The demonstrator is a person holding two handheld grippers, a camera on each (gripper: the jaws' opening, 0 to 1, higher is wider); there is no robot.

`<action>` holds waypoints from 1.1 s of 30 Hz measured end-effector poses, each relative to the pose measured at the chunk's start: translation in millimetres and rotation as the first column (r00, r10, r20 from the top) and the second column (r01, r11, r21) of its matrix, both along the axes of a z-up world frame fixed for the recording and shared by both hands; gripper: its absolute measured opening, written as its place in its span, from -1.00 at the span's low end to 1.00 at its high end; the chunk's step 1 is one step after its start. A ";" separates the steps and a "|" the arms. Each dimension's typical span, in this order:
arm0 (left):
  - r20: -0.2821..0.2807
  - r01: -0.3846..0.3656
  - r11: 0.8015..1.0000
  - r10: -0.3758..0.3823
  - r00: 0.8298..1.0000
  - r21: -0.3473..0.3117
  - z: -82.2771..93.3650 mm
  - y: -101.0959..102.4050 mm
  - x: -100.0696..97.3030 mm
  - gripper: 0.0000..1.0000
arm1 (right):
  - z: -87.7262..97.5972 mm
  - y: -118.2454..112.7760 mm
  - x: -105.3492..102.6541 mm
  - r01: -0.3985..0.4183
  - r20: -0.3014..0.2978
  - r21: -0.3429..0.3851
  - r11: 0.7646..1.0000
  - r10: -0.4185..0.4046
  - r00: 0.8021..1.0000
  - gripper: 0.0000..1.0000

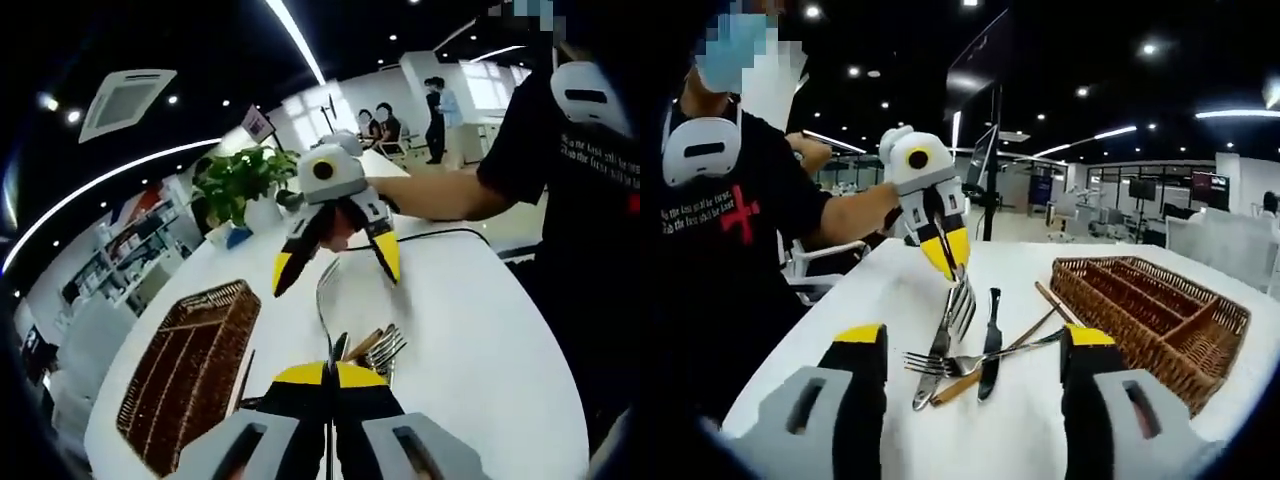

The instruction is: Arrange the knives, forks, and spoons in their matching storage slots by inserting each utensil handle-first until every utensil is classified and aligned in the correct compartment

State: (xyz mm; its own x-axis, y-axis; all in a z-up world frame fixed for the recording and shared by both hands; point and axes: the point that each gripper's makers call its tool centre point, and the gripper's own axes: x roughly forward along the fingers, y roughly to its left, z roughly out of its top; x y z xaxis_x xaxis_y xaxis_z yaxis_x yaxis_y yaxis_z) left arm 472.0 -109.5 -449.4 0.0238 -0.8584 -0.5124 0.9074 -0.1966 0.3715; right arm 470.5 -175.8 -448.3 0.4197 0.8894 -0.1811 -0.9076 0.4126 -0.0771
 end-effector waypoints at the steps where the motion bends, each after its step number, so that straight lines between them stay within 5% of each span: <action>1: -0.002 -0.004 1.000 0.004 1.000 -0.004 2.4 1.1 2.2 -1.00 | 1.7 -2.2 3.0 0.017 -0.006 0.012 1.000 -0.017 1.000 0.76; 4: -0.015 -0.014 1.000 0.013 1.000 -0.014 9.0 3.9 5.9 -1.00 | 6.2 -8.6 8.4 0.049 -0.009 0.038 0.998 -0.049 0.999 0.98; 13: -0.014 0.006 0.999 -0.006 1.000 -0.036 34.0 4.3 10.8 -1.00 | 8.3 -41.6 34.4 0.217 0.001 0.015 0.976 -0.217 0.976 0.99; 15: -0.008 0.006 0.999 -0.007 1.000 -0.032 37.5 2.9 14.0 -1.00 | 8.7 -59.8 48.8 0.316 0.047 -0.018 0.948 -0.315 0.948 0.99; 18: -0.004 0.007 1.000 -0.007 1.000 -0.029 41.8 1.8 18.0 -1.00 | 22.3 -74.0 56.9 0.377 0.012 0.077 0.923 -0.379 0.925 0.99; 21: -0.002 0.003 0.999 -0.003 1.000 -0.037 45.9 0.5 20.7 -1.00 | 33.3 -101.5 69.8 0.481 0.064 0.093 0.872 -0.487 0.871 0.99; 25: 0.000 0.001 0.999 -0.001 1.000 -0.033 46.2 -0.6 25.4 -1.00 | 43.1 -107.0 65.3 0.496 0.040 0.145 0.856 -0.506 0.862 0.99; 30: 0.010 0.000 1.000 0.001 1.000 -0.016 43.7 -0.1 29.5 -1.00 | 42.7 -111.6 65.3 0.522 0.058 0.120 0.845 -0.531 0.845 0.99; 33: 0.001 -0.009 1.000 0.009 1.000 -0.012 44.9 0.9 32.3 -1.00 | 29.2 -122.2 72.2 0.598 0.051 0.035 0.801 -0.599 0.799 0.99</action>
State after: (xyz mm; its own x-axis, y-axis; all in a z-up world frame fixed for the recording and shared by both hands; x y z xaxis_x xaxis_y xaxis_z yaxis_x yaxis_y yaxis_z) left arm 504.2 -108.6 -404.5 0.0324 -0.8641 -0.5023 0.9088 -0.1836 0.3745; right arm 542.7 -298.0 -419.1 0.8786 0.4600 -0.1284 -0.4736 0.8740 -0.1091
